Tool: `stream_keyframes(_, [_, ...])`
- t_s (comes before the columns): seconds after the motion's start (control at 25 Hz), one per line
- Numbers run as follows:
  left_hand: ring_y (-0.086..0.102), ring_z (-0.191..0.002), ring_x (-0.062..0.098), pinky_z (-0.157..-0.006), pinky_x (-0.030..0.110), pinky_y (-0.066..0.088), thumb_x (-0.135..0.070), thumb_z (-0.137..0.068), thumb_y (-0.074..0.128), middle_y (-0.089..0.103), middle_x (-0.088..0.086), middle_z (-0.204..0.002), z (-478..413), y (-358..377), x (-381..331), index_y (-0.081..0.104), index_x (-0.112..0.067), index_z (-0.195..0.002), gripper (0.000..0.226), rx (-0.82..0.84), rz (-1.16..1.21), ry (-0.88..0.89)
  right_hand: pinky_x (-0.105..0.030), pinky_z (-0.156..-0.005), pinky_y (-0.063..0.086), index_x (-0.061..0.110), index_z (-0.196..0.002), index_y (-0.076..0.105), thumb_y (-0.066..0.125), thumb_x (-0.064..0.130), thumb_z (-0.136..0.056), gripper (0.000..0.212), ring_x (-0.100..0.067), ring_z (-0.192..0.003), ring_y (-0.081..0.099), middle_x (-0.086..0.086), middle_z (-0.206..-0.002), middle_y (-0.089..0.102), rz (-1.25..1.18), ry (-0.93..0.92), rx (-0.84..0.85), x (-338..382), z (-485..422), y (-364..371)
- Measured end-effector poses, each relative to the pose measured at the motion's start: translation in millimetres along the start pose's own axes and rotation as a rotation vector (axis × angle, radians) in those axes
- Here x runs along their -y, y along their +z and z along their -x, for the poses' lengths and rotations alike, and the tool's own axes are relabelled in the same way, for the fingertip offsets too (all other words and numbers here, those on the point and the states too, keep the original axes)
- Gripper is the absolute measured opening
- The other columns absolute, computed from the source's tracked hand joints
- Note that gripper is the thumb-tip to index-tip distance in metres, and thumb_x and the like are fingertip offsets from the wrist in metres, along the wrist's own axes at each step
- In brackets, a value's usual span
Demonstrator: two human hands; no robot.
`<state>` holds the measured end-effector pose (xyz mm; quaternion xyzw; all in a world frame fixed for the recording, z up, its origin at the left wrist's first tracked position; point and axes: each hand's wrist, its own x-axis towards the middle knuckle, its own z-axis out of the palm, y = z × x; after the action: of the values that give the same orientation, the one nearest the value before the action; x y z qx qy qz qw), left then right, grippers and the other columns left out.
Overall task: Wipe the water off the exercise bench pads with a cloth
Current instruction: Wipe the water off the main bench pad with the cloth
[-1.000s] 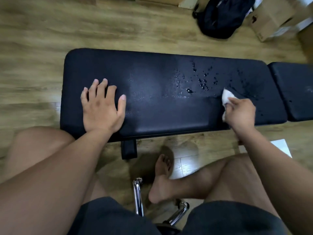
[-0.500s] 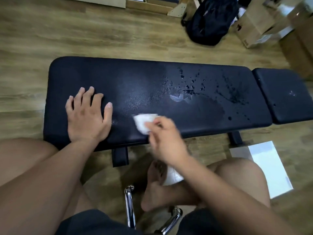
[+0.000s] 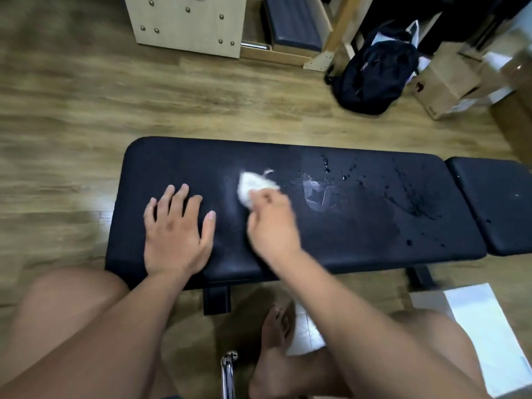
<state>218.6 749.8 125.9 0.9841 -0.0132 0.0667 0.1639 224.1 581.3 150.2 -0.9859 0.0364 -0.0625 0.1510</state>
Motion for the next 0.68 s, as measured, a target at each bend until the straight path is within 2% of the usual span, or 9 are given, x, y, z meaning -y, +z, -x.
stream_keyframes(0.08, [0.030,-0.144,0.028,-0.119,0.050,0.017,-0.050,-0.094,0.026,0.047,0.010,-0.149,0,0,0,0.057,-0.016,-0.128,0.057,-0.001,0.010,0.006,-0.033,-0.085,0.048,0.016,-0.115,0.063,0.056,0.005,-0.079,0.038,-0.032,-0.098,0.051,-0.009,-0.117,0.059,-0.125,-0.225,0.131,25,43,1])
stream_keyframes(0.12, [0.030,-0.144,0.028,-0.119,0.050,0.016,-0.050,-0.094,0.026,0.047,0.010,-0.149,0,0,0,0.057,-0.016,-0.128,0.057,-0.003,0.010,0.007,-0.032,-0.084,0.049,0.017,-0.113,0.064,0.059,0.003,-0.079,0.037,-0.030,-0.095,0.052,-0.008,-0.116,0.060,-0.166,-0.281,0.166,10,59,-6])
stream_keyframes(0.2, [0.030,-0.144,0.029,-0.119,0.050,0.016,-0.050,-0.094,0.027,0.047,0.010,-0.149,0,-1,0,0.057,-0.016,-0.128,0.056,0.006,0.001,0.003,-0.030,-0.081,0.048,0.018,-0.111,0.064,0.064,0.002,-0.077,0.038,-0.029,-0.090,0.056,-0.011,-0.111,0.061,-0.136,-0.315,0.104,-52,76,-24])
stream_keyframes(0.28, [0.029,-0.144,0.029,-0.119,0.050,0.015,-0.049,-0.095,0.029,0.046,0.010,-0.149,0,0,1,0.056,-0.017,-0.128,0.054,0.006,-0.010,0.006,-0.028,-0.079,0.047,0.016,-0.110,0.068,0.065,0.003,-0.080,0.032,-0.033,-0.087,0.060,-0.016,-0.108,0.061,-0.066,-0.168,-0.004,-120,60,-50])
stream_keyframes(0.36, [0.029,-0.145,0.028,-0.120,0.050,0.015,-0.049,-0.095,0.031,0.045,0.009,-0.149,0,1,0,0.055,-0.017,-0.128,0.052,0.012,-0.019,0.009,-0.026,-0.081,0.044,0.010,-0.112,0.069,0.060,0.006,-0.088,0.026,-0.035,-0.092,0.061,-0.018,-0.115,0.056,-0.001,0.142,-0.079,-166,19,-74])
stream_keyframes(0.44, [0.029,-0.144,0.028,-0.119,0.050,0.015,-0.049,-0.094,0.032,0.046,0.009,-0.149,-1,1,0,0.056,-0.018,-0.128,0.052,0.011,-0.021,0.003,-0.029,-0.084,0.042,0.012,-0.118,0.066,0.054,0.011,-0.091,0.030,-0.036,-0.101,0.057,-0.018,-0.121,0.051,0.037,0.418,-0.153,-186,-29,-81])
stream_keyframes(0.52, [0.030,-0.144,0.029,-0.119,0.050,0.016,-0.049,-0.094,0.033,0.046,0.009,-0.148,-2,2,-1,0.056,-0.017,-0.127,0.051,0.000,-0.029,0.002,-0.040,-0.085,0.049,0.015,-0.115,0.065,0.051,0.014,-0.088,0.031,-0.041,-0.100,0.058,-0.020,-0.116,0.055,0.024,0.569,-0.203,-168,-68,-70])
stream_keyframes(0.6, [0.031,-0.143,0.029,-0.119,0.050,0.016,-0.049,-0.093,0.033,0.047,0.010,-0.148,-1,2,0,0.057,-0.017,-0.126,0.052,0.003,-0.024,0.001,-0.043,-0.084,0.052,0.013,-0.106,0.069,0.051,0.016,-0.083,0.030,-0.041,-0.095,0.062,-0.020,-0.107,0.065,0.010,0.467,-0.215,-118,-79,-45])
stream_keyframes(0.68, [0.031,-0.144,0.029,-0.119,0.051,0.017,-0.049,-0.093,0.032,0.047,0.011,-0.148,-2,1,-1,0.057,-0.016,-0.126,0.053,0.002,-0.019,0.001,-0.040,-0.083,0.052,0.013,-0.102,0.070,0.050,0.018,-0.081,0.030,-0.039,-0.091,0.063,-0.016,-0.105,0.068,-0.014,0.152,-0.158,-49,-59,-16])
